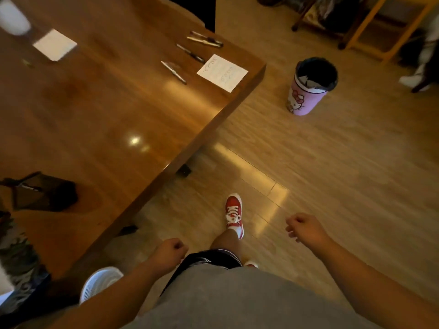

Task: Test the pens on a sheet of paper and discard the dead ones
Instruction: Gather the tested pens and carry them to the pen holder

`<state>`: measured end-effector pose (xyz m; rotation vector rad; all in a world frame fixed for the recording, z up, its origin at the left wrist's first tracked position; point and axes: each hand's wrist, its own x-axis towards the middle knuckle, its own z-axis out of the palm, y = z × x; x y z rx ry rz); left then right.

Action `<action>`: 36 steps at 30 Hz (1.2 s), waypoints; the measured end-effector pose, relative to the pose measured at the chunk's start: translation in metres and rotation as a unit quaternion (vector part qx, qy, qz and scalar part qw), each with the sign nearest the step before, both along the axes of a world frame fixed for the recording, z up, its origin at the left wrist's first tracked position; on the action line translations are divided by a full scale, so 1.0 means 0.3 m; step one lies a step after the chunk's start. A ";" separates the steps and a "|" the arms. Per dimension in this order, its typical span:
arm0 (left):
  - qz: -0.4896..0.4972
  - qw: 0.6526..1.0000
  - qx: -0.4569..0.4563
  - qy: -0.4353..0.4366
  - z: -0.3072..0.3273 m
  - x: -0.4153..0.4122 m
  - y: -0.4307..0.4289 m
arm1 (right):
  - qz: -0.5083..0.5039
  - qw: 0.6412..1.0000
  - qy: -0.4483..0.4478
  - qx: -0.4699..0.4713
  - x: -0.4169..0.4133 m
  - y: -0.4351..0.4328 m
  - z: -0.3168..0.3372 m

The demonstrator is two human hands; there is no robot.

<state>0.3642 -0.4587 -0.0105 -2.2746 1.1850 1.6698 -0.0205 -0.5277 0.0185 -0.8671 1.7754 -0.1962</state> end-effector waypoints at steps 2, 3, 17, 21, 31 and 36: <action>-0.008 1.000 0.007 -0.001 -0.005 -0.018 -0.108 | 0.003 1.000 -0.003 -0.002 -0.002 -0.119 -0.005; -0.012 1.000 0.007 0.001 -0.007 -0.028 -0.172 | 0.004 1.000 -0.002 -0.004 -0.005 -0.176 -0.005; -0.158 0.985 -0.062 0.027 0.108 -0.401 -1.086 | -0.051 0.995 0.078 0.046 -0.274 -0.618 0.075; -0.148 0.986 -0.072 0.036 0.133 -0.487 -1.226 | -0.028 0.994 0.082 0.063 -0.361 -0.738 0.058; 0.023 0.984 -0.173 0.032 0.260 -0.561 -1.467 | 0.216 0.975 0.006 -0.049 -0.258 -1.364 0.142; 0.137 0.965 -0.220 0.047 0.355 -0.574 -1.553 | 0.384 0.912 -0.057 -0.133 -0.078 -1.645 0.237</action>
